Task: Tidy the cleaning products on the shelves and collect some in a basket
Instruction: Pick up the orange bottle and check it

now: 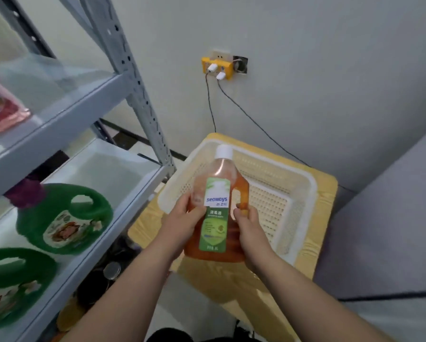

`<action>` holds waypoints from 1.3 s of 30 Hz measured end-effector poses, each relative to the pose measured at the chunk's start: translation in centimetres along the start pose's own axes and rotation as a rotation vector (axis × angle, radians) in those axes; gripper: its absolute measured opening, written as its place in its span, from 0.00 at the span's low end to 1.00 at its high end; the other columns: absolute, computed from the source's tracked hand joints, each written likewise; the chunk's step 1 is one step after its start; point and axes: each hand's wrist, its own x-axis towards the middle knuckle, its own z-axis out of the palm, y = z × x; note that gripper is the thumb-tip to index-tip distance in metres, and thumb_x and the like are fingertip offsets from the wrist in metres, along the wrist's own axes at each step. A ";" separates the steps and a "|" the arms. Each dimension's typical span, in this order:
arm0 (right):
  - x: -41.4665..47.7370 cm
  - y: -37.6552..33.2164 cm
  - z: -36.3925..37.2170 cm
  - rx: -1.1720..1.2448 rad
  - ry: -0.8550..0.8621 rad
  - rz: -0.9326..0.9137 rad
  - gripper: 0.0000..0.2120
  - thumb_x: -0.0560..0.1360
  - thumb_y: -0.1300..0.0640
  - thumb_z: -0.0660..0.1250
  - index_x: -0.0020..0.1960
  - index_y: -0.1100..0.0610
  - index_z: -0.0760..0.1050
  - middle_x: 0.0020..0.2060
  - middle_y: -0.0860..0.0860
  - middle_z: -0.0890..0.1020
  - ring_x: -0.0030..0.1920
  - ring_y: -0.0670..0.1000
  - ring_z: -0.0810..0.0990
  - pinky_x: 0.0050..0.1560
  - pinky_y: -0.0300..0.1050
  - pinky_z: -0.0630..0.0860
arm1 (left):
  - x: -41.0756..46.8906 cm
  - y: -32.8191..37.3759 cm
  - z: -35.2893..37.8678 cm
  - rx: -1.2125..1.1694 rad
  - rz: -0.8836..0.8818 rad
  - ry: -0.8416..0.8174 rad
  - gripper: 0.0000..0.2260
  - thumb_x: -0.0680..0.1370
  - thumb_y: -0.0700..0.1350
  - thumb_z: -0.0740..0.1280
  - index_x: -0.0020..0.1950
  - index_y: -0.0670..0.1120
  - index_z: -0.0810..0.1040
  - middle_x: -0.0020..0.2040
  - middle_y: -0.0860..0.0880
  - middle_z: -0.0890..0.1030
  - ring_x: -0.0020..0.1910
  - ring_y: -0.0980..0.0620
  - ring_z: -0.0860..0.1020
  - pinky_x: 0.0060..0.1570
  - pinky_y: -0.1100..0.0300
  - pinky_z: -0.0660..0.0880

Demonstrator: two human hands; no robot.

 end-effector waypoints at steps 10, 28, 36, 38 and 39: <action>5.2 -1.4 -5.4 -0.137 0.243 0.054 0.44 0.62 0.34 0.77 0.72 0.50 0.68 0.62 0.51 0.83 0.58 0.53 0.84 0.61 0.58 0.81 | 10.6 -0.8 7.6 0.011 -0.147 -0.296 0.31 0.65 0.51 0.75 0.68 0.51 0.76 0.55 0.51 0.87 0.52 0.50 0.86 0.48 0.53 0.82; 9.1 2.5 -6.4 -0.677 0.434 0.464 0.33 0.75 0.38 0.72 0.75 0.50 0.71 0.66 0.58 0.75 0.61 0.60 0.79 0.65 0.54 0.77 | 18.7 -7.5 12.1 0.527 -0.238 -0.663 0.12 0.75 0.40 0.72 0.56 0.52 0.79 0.51 0.47 0.86 0.50 0.44 0.85 0.57 0.41 0.81; 8.9 4.0 -5.7 -0.722 0.507 0.497 0.27 0.77 0.39 0.70 0.72 0.50 0.73 0.67 0.56 0.68 0.61 0.58 0.76 0.65 0.52 0.75 | 18.2 -7.4 12.4 0.659 -0.119 -0.706 0.18 0.79 0.39 0.70 0.68 0.47 0.77 0.52 0.51 0.83 0.48 0.52 0.82 0.45 0.58 0.79; 9.1 4.2 -5.7 -0.724 0.519 0.499 0.26 0.78 0.39 0.70 0.71 0.50 0.73 0.68 0.55 0.66 0.62 0.58 0.75 0.65 0.53 0.75 | 18.3 -7.4 12.4 0.689 -0.090 -0.705 0.18 0.79 0.39 0.70 0.69 0.47 0.77 0.53 0.50 0.83 0.49 0.51 0.81 0.43 0.61 0.76; 9.2 4.2 -5.7 -0.723 0.521 0.496 0.27 0.78 0.39 0.70 0.72 0.49 0.73 0.69 0.55 0.65 0.63 0.58 0.74 0.66 0.54 0.75 | 18.3 -7.4 12.5 0.712 -0.069 -0.707 0.18 0.79 0.39 0.70 0.69 0.47 0.76 0.56 0.48 0.82 0.51 0.49 0.81 0.47 0.58 0.78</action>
